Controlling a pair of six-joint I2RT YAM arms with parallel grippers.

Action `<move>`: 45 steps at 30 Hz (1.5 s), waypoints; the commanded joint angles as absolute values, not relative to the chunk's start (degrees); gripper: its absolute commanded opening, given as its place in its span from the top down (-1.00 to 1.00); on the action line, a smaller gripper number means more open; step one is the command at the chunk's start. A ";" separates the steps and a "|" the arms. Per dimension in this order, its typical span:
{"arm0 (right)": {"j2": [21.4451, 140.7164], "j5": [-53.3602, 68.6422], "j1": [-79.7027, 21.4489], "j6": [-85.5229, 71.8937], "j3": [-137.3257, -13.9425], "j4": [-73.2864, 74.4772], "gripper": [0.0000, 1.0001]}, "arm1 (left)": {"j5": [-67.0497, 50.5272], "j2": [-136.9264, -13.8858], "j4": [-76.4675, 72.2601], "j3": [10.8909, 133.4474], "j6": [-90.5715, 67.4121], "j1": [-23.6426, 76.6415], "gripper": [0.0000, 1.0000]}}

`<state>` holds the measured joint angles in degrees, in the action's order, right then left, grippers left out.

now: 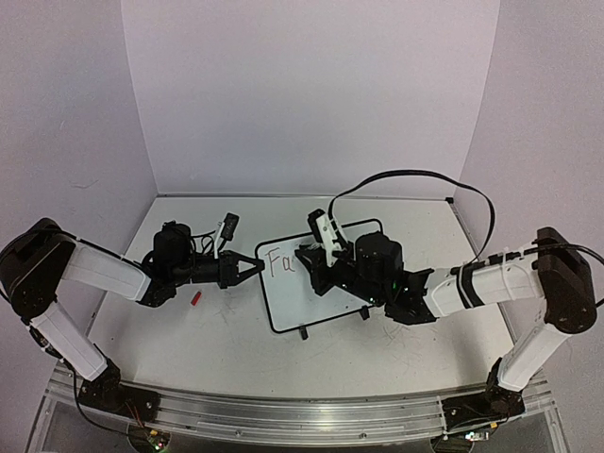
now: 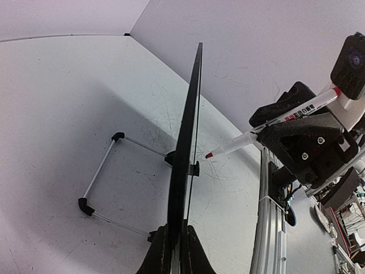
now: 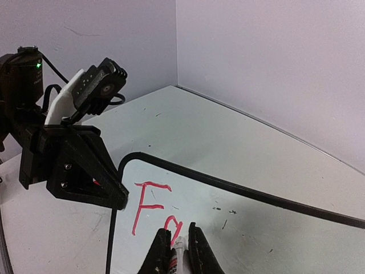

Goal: Write a sentence on the whiteboard

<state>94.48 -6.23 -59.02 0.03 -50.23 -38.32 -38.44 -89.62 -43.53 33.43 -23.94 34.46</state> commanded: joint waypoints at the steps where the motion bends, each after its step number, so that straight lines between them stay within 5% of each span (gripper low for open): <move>1: 94.91 -9.16 -58.85 0.46 -52.69 -39.57 1.00 | -38.14 -88.02 -43.28 34.73 -21.87 34.63 1.00; 45: 93.76 -11.78 -58.86 0.53 -53.17 -39.87 1.00 | -38.53 -88.19 -43.06 35.24 -21.71 34.64 1.00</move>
<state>97.06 -11.28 -59.07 0.21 -53.04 -38.52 -38.41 -89.60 -43.46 33.43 -23.94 34.44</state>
